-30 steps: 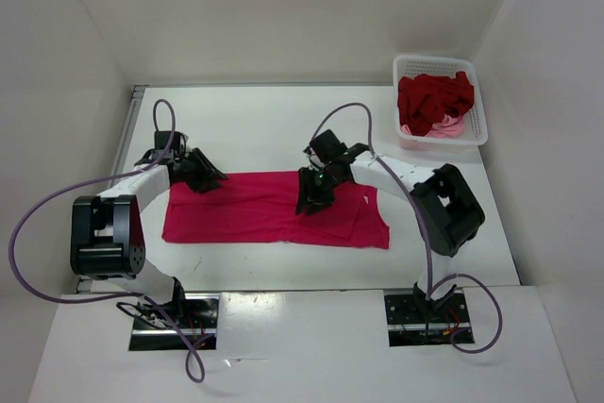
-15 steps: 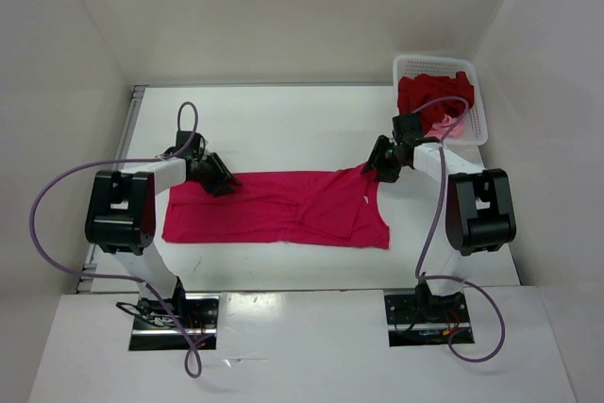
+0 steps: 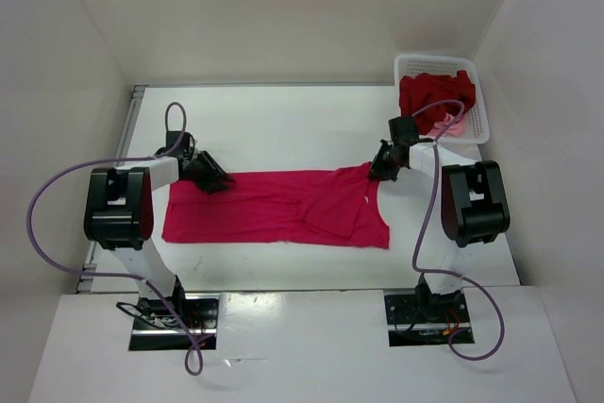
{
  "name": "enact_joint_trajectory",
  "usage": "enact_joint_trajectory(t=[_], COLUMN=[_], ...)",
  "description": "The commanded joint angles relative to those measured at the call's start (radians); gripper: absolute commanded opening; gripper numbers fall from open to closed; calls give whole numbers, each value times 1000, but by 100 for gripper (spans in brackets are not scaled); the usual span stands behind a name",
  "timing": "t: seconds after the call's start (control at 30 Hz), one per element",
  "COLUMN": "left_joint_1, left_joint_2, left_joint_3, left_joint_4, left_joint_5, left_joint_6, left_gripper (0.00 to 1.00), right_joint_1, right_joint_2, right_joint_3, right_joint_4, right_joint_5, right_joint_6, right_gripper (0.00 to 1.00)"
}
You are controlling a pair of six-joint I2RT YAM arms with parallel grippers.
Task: Fold and stack the t-shirts
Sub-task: Fold the other side of the tshirt into a rectangle, then rotate the tshirt 90 degrees
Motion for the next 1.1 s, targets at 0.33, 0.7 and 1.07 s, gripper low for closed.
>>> enact_joint_trajectory(t=[0.33,0.7,1.07], left_joint_1=[67,34,-120], left_joint_2=[-101,-259,-325], left_joint_3=[-51,33,85], left_joint_4=[8,-58,-124], left_joint_5=[-37,-29,-41], left_joint_6=[-72,-18,112], left_gripper=[42,45,26], right_joint_1=[-51,55,261], right_joint_2=[-107,-288,-36], right_joint_3=[-39,-68,-95], right_joint_4=[41,-67,10], right_joint_5=[102,41,6], right_joint_6=[76,57,152], right_gripper=[38,50,0])
